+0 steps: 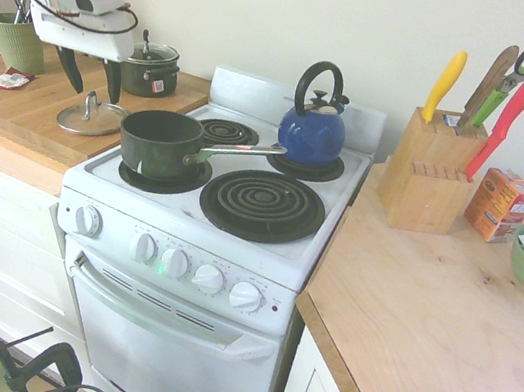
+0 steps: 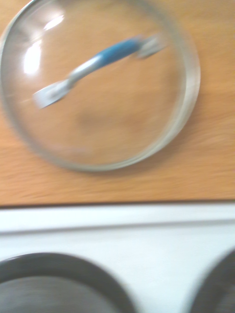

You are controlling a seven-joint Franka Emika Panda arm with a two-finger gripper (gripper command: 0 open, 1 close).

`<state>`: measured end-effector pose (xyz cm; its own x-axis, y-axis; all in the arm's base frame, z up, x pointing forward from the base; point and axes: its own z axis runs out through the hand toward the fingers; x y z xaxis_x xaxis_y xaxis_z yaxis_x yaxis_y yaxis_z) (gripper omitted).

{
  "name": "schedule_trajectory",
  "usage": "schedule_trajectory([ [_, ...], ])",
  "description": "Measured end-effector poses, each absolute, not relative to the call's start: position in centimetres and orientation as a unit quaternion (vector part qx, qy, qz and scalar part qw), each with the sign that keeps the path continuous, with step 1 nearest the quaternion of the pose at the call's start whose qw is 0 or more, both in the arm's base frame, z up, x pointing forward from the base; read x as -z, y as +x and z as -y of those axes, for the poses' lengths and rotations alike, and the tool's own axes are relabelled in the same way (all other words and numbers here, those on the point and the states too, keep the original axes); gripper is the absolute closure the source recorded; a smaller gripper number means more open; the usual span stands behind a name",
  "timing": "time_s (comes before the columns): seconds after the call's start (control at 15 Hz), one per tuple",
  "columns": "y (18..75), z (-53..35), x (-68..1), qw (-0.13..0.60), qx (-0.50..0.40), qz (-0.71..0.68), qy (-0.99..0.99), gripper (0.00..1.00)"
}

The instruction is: Cover the lid of the pot

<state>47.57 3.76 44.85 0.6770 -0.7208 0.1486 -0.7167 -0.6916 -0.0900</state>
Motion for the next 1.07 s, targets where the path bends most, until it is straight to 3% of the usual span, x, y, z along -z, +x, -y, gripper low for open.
schedule_trajectory([
  [0.47, 54.6, -10.8, -44.6, 0.009, 0.079, -0.322, -0.943, 0.00],
  [1.07, 56.6, -11.0, -38.6, -0.030, 0.012, -0.250, -0.968, 0.00],
])
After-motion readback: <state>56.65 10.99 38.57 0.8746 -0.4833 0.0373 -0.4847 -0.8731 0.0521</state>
